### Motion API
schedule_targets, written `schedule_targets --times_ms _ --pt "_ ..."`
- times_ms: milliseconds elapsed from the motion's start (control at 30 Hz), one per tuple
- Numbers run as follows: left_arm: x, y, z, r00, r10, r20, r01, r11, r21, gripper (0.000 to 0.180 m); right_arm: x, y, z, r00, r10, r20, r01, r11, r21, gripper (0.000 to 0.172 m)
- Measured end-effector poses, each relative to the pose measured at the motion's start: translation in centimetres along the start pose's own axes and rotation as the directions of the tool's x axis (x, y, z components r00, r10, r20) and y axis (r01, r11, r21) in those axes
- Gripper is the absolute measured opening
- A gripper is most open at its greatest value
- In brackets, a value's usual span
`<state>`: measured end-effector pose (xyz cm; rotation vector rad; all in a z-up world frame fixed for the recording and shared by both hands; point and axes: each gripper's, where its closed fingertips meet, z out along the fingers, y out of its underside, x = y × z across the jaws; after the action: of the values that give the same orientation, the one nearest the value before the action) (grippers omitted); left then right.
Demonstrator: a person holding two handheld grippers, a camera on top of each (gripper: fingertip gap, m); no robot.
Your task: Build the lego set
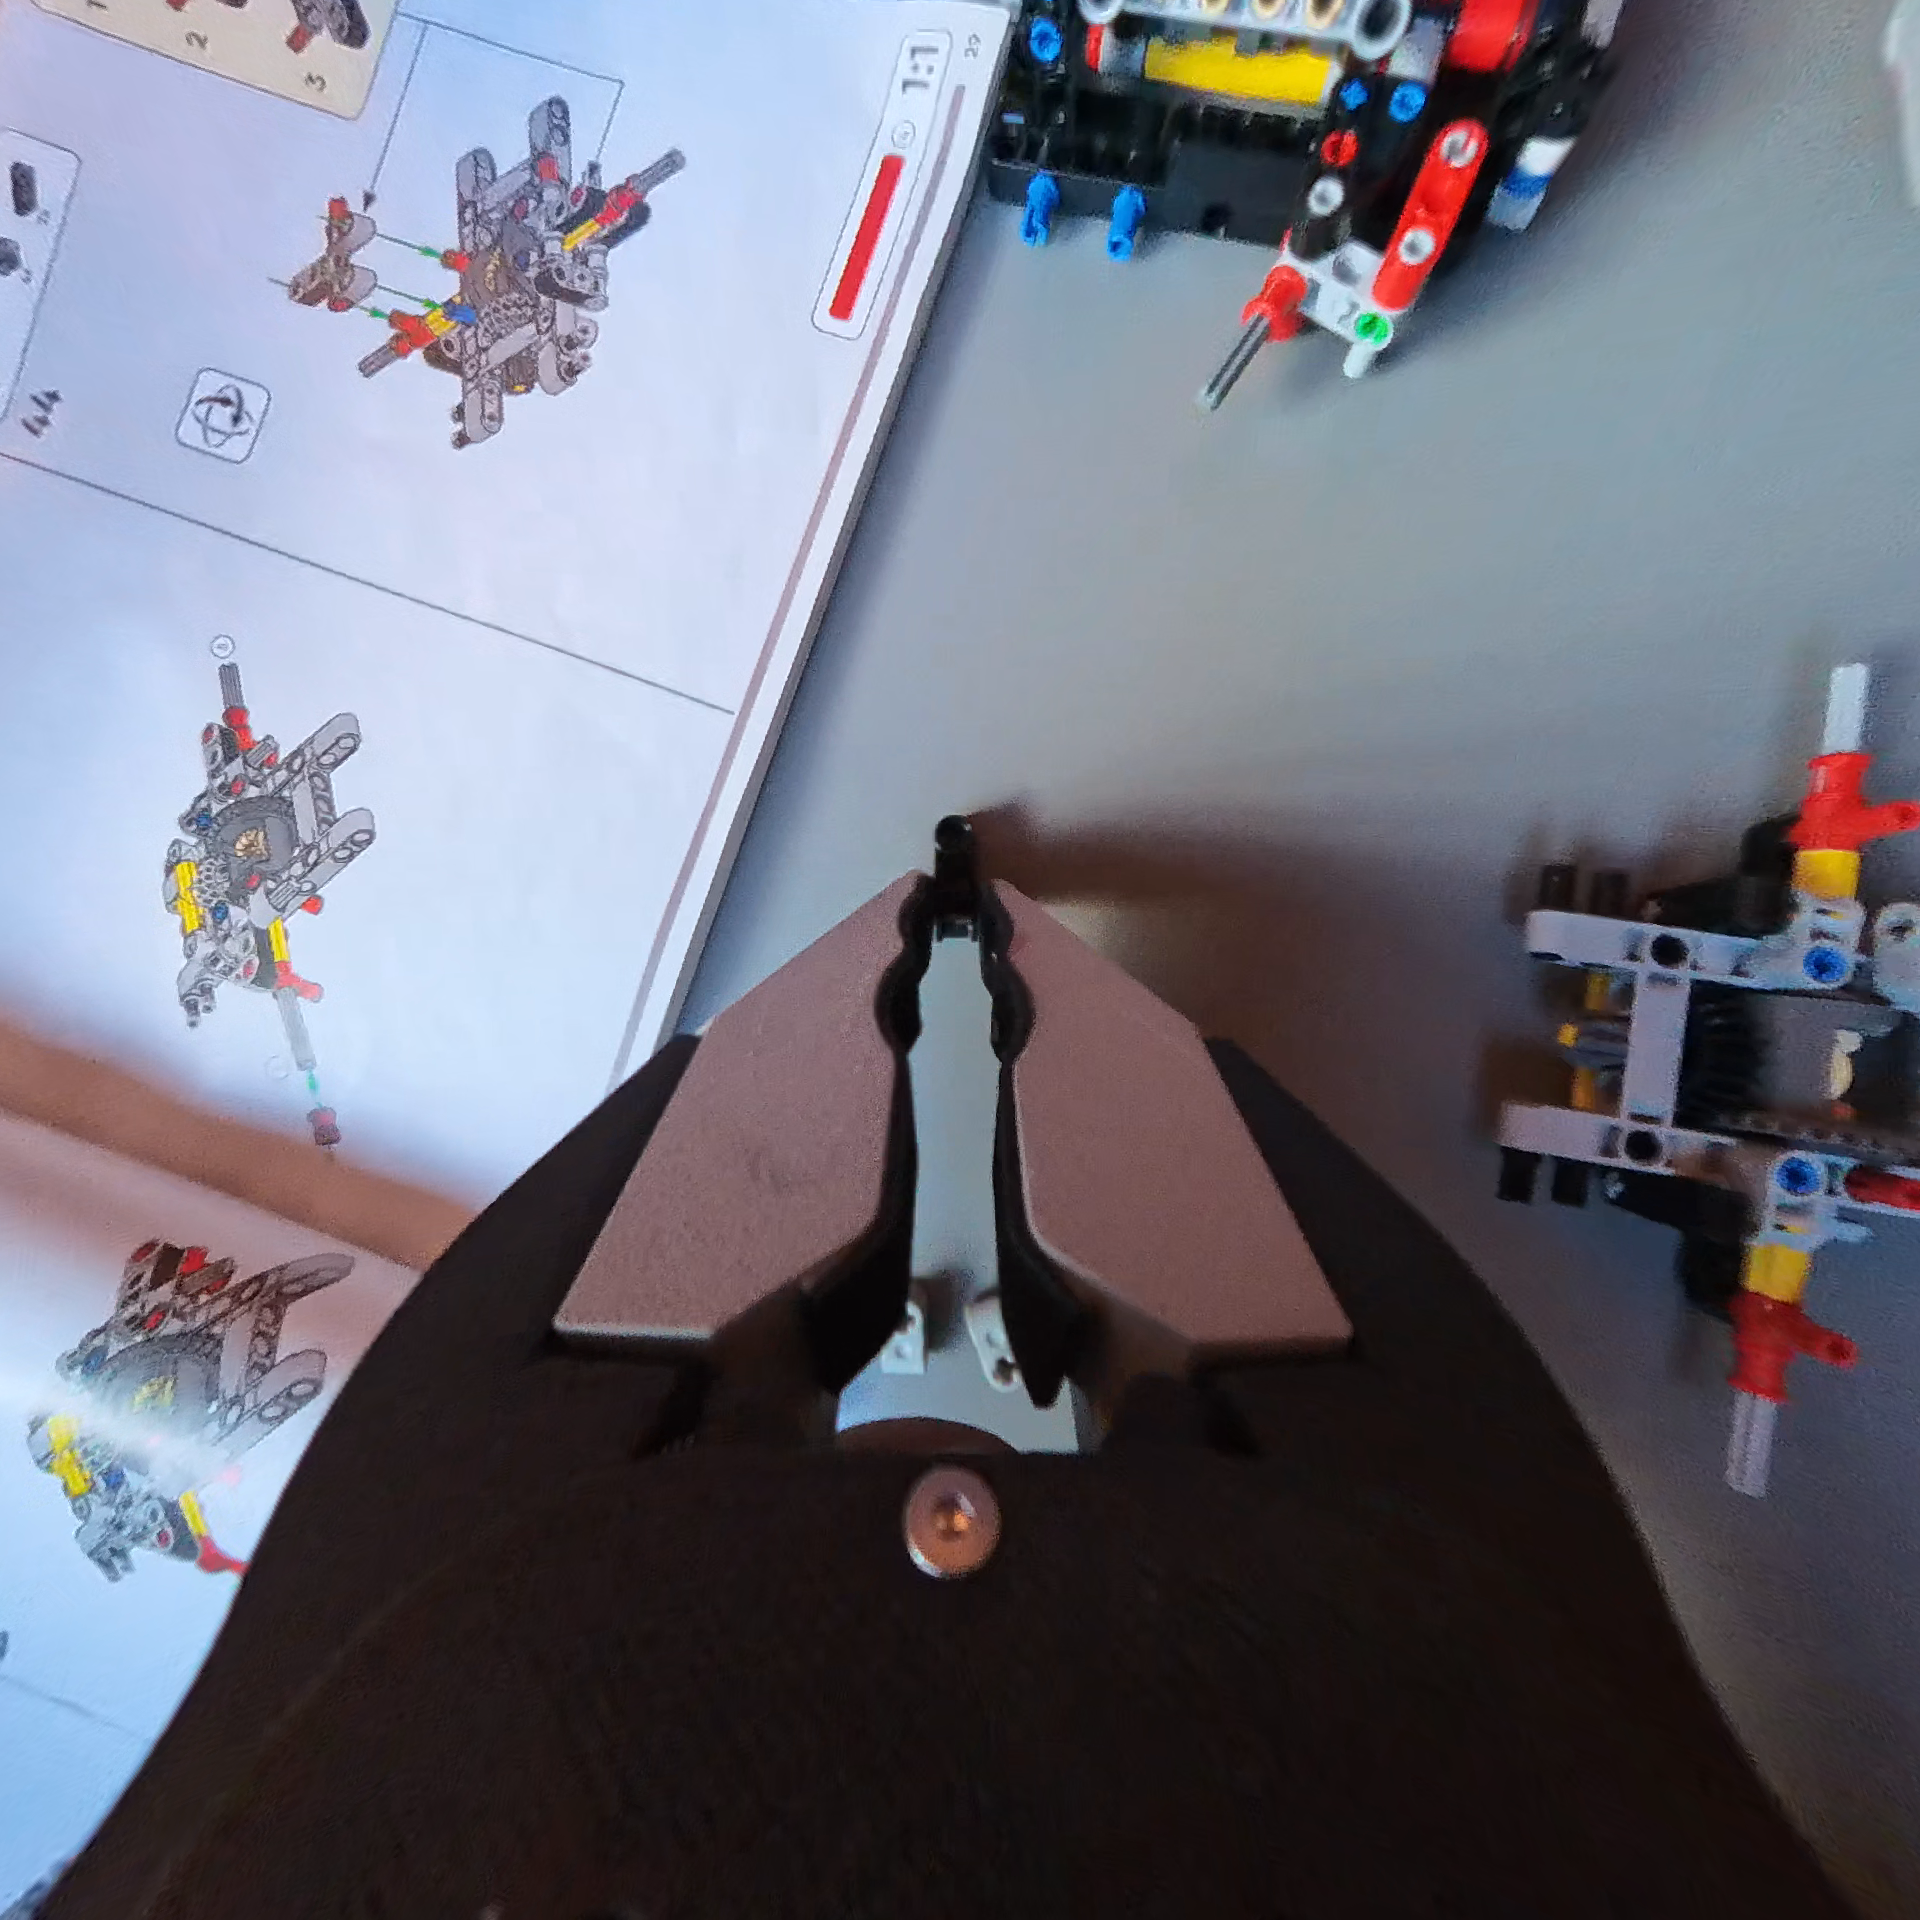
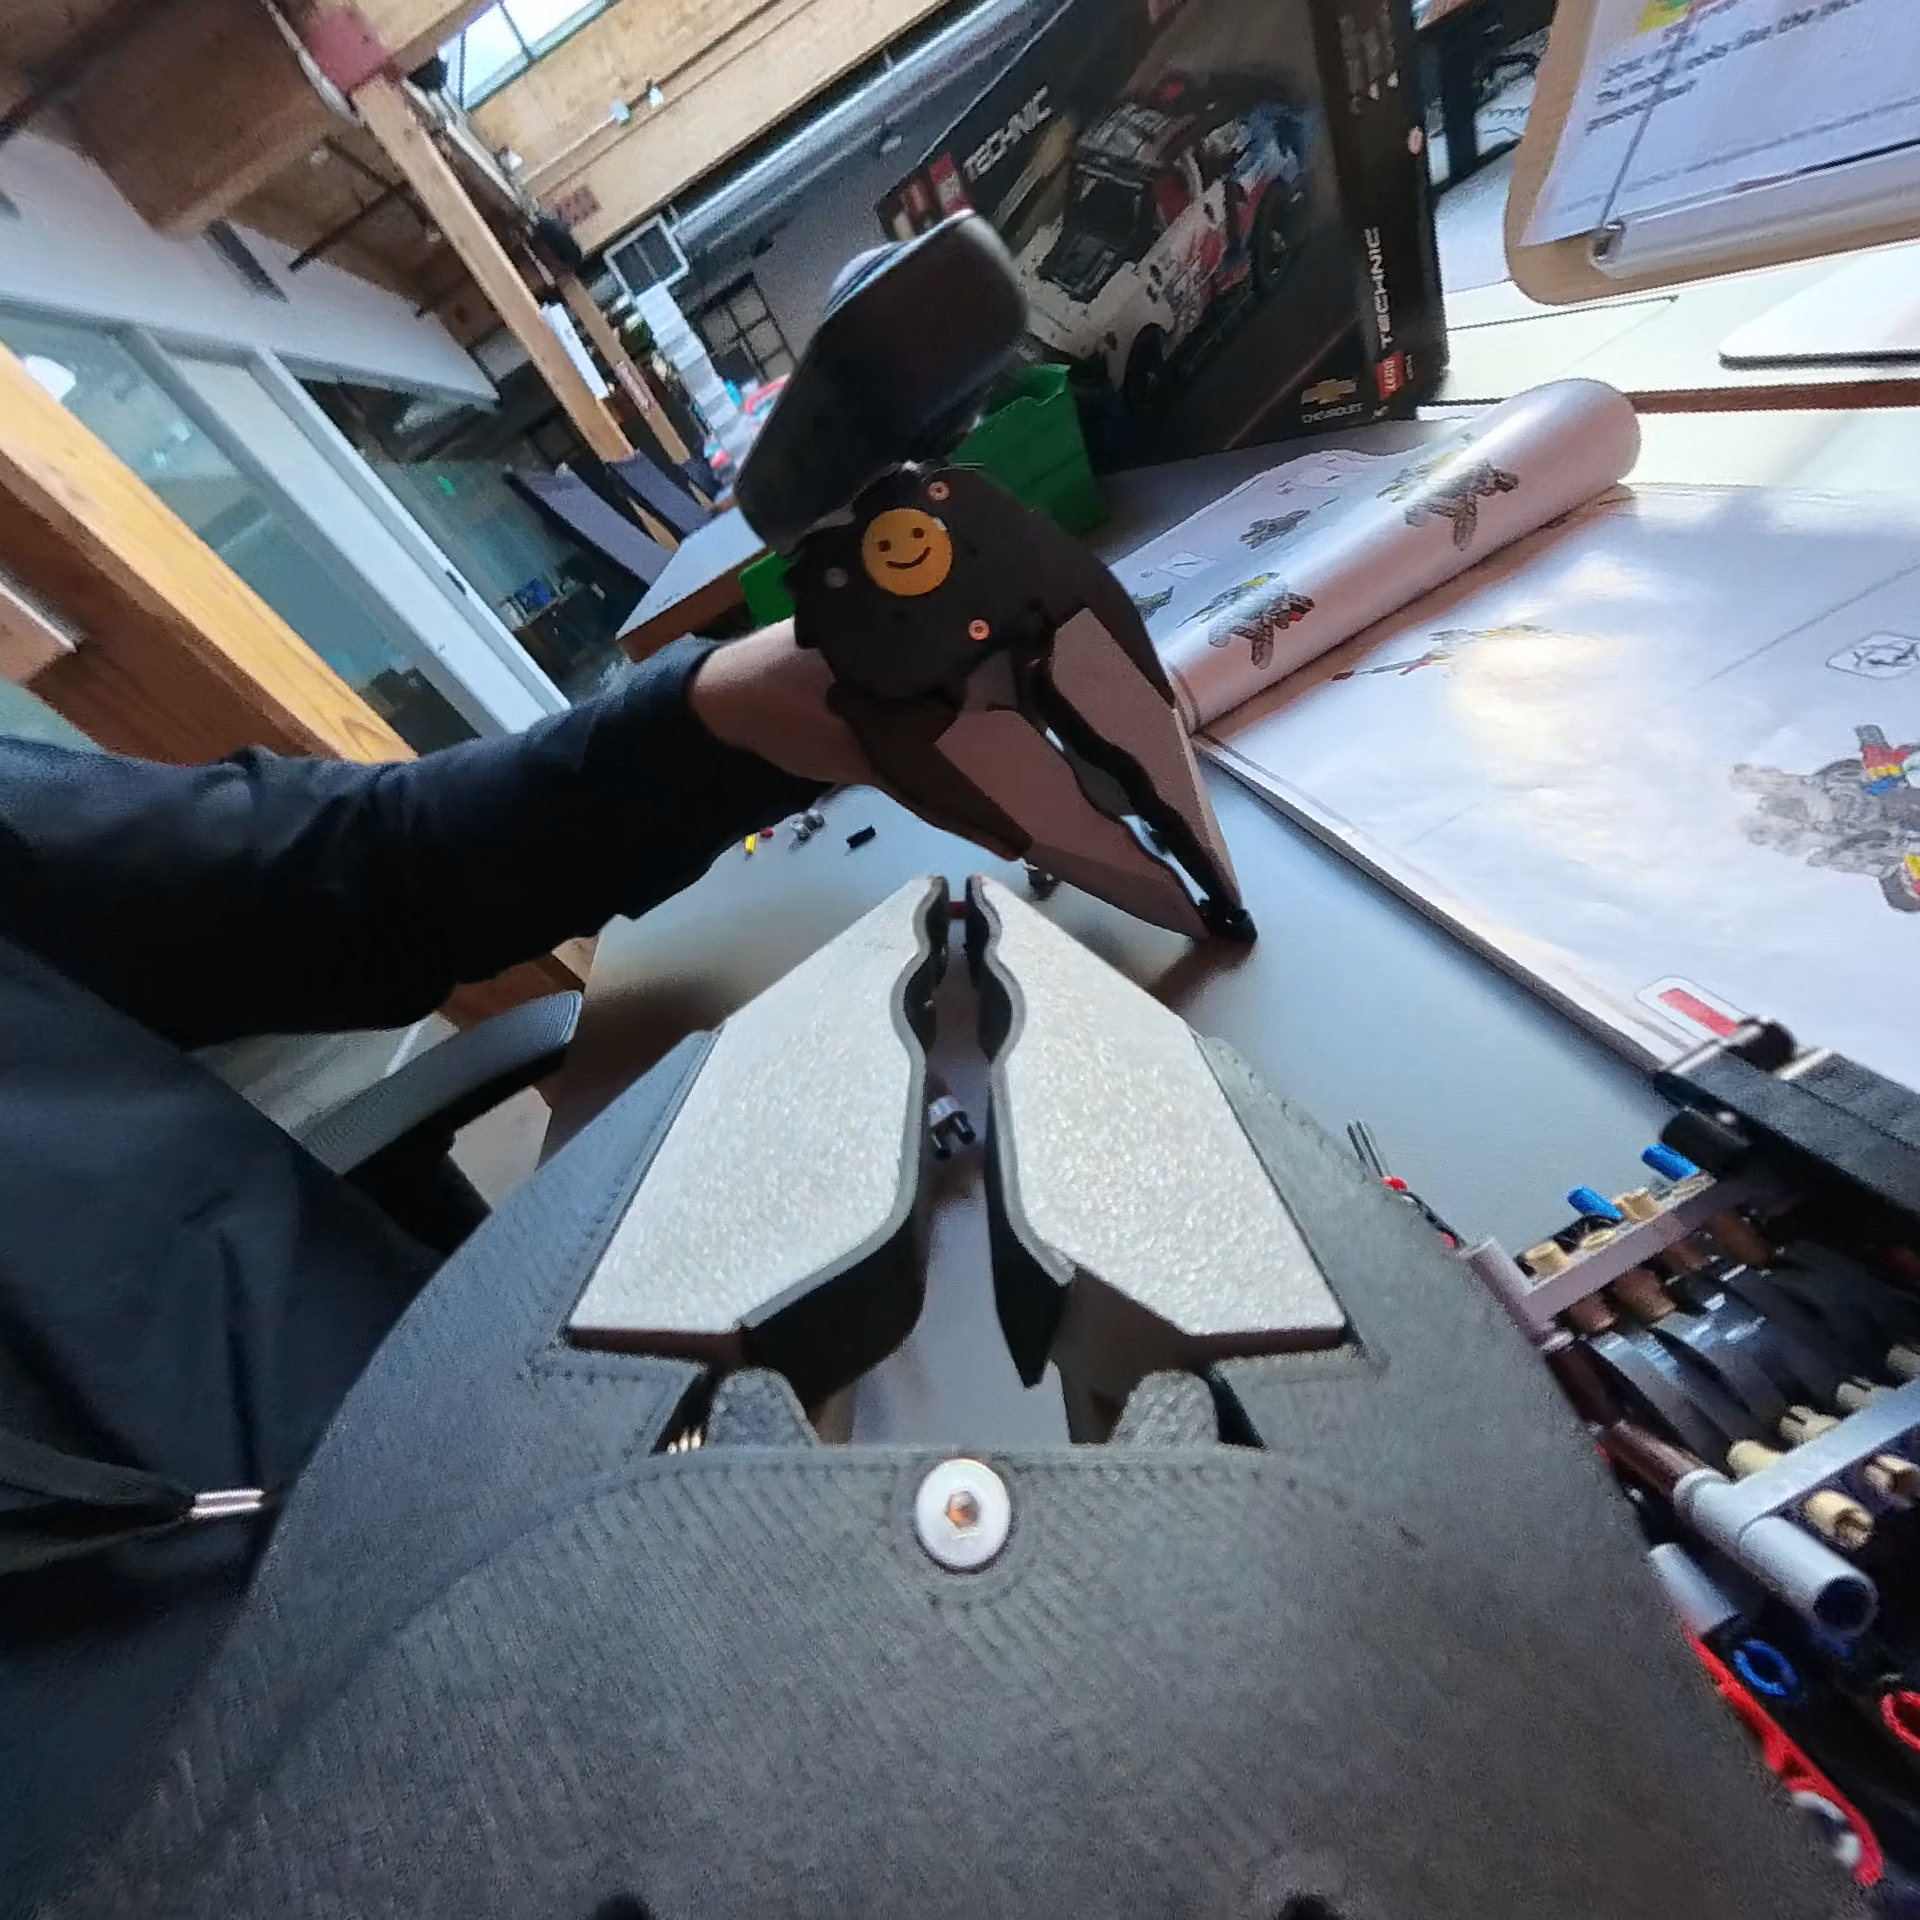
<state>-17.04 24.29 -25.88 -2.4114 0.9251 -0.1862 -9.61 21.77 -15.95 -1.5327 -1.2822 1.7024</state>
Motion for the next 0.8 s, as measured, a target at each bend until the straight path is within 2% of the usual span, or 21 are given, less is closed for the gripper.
schedule_targets --times_ms 100,200,267,300,333,367,400,433,500,567,700,800 --pt "0.1 0.3 -0.3 0.999 0.024 0.029 -0.023 0.999 -0.028 0.006 0.4 1.1 0.0 0.996 -0.085 -0.039 0.082 0.993 -0.086 0.010" --pt "2.7 -0.9 -1.5 0.994 0.110 -0.006 -0.110 0.993 0.031 0.005 0.3 3.0 0.1 0.981 -0.193 -0.024 0.183 0.958 -0.223 0.014" --pt "5.4 -1.8 -2.6 0.985 0.144 -0.092 -0.137 0.987 0.082 0.005 0.0 3.6 0.0 0.955 -0.297 -0.020 0.282 0.922 -0.267 0.014" --pt "7.2 -2.6 -3.4 0.976 0.108 -0.190 -0.083 0.988 0.133 0.006 -0.5 3.9 0.1 0.939 -0.343 -0.006 0.328 0.902 -0.280 0.014" --pt "8.9 -3.7 -4.4 0.947 0.031 -0.320 0.028 0.983 0.179 0.005 -1.0 4.2 0.1 0.923 -0.385 0.012 0.372 0.881 -0.291 0.014" --pt "10.3 -4.7 -5.4 0.888 -0.049 -0.458 0.155 0.968 0.196 0.005 -1.5 4.4 0.3 0.901 -0.433 0.023 0.419 0.857 -0.300 0.016" --pt "11.2 -5.4 -6.4 0.818 -0.104 -0.565 0.254 0.948 0.192 0.005 -1.9 4.4 0.4 0.871 -0.492 0.020 0.474 0.827 -0.304 0.017" --pt "11.6 -5.6 -6.8 0.770 -0.137 -0.623 0.310 0.934 0.177 0.005 -2.2 4.4 0.5 0.831 -0.555 0.012 0.532 0.790 -0.304 0.019" --pt "12.1 -4.8 -6.6 0.722 -0.184 -0.667 0.344 0.932 0.115 0.005 -2.8 4.4 0.6 0.748 -0.663 0.002 0.631 0.711 -0.310 0.020" --pt "12.7 -4.1 -6.4 0.685 -0.217 -0.696 0.360 0.931 0.064 0.005 -3.1 5.3 0.7 0.703 -0.711 0.025 0.674 0.655 -0.343 0.017" --pt "13.0 -3.7 -6.4 0.588 -0.278 -0.759 0.439 0.899 0.011 0.006 -3.7 6.0 1.0 0.650 -0.758 0.053 0.721 0.594 -0.358 0.008" --pt "13.0 -3.6 -6.3 0.564 -0.288 -0.774 0.457 0.889 0.002 0.005 -3.6 6.1 1.1 0.617 -0.785 0.051 0.741 0.559 -0.372 0.007"
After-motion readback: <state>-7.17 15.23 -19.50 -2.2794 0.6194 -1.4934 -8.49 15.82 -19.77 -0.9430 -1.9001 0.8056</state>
